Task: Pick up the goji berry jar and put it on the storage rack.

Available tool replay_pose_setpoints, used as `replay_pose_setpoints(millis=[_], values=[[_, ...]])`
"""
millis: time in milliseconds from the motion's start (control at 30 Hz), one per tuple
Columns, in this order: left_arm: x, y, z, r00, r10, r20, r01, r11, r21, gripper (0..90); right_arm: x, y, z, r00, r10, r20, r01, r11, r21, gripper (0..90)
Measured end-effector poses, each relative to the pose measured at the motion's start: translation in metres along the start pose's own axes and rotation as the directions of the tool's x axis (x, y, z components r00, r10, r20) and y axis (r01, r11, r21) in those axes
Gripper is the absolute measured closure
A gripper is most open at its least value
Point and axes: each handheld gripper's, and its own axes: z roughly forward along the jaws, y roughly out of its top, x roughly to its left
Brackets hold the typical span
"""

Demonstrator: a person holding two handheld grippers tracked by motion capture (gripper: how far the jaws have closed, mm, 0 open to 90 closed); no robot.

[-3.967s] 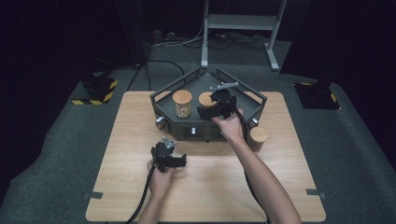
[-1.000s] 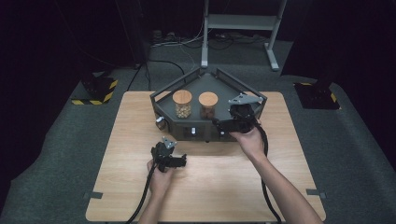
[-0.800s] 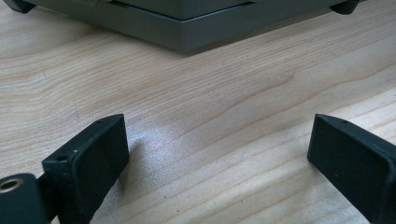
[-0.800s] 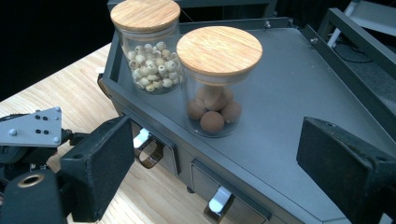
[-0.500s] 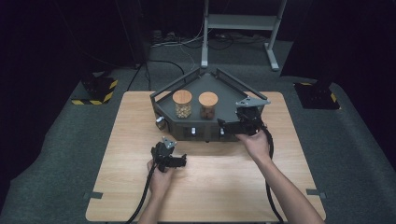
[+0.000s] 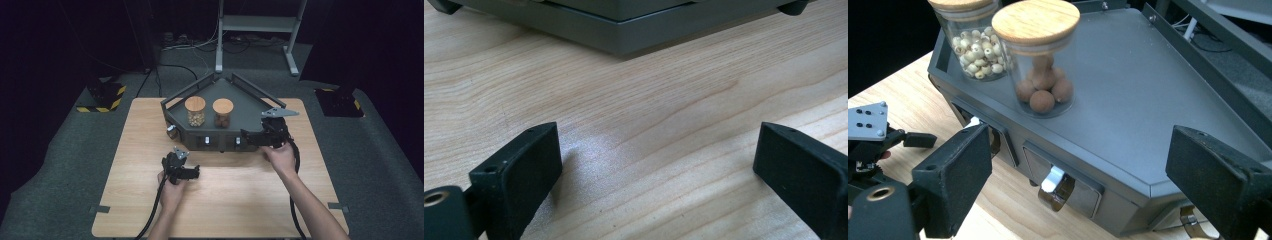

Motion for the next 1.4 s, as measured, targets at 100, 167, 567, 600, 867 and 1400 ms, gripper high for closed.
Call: replay_pose_setpoints(millis=[100, 167, 567, 600, 867, 1400], values=[[0.0, 0.0, 0.0, 1.0, 0.0, 0.0, 0.0, 1.0, 0.0, 5.4, -0.001, -0.003, 0.0, 1.0, 0.004, 0.001, -0.004, 1.0, 0.0, 11.0], [0.0, 0.0, 0.0, 1.0, 0.0, 0.0, 0.0, 1.0, 0.0, 5.4, -0.003, -0.005, -0.001, 0.9999, 0.011, 0.0, -0.011, 1.0, 0.0, 11.0], [0.0, 0.0, 0.0, 1.0, 0.0, 0.0, 0.0, 1.0, 0.0, 5.4, -0.01, -0.016, -0.001, 0.9995, 0.03, 0.01, -0.03, 0.999, 0.012, 10.6], [0.0, 0.0, 0.0, 1.0, 0.0, 0.0, 0.0, 1.0, 0.0, 5.4, -0.01, -0.016, -0.001, 0.9995, 0.03, 0.01, -0.03, 0.999, 0.012, 10.6], [0.0, 0.0, 0.0, 1.0, 0.0, 0.0, 0.0, 1.0, 0.0, 5.4, -0.017, -0.026, -0.002, 0.9987, 0.047, 0.018, -0.047, 0.999, 0.027, 10.4], [0.0, 0.0, 0.0, 1.0, 0.0, -0.001, 0.0, 1.0, 0.0, 5.4, -0.027, -0.045, -0.001, 0.9964, 0.082, 0.019, -0.083, 0.995, 0.06, 8.4]])
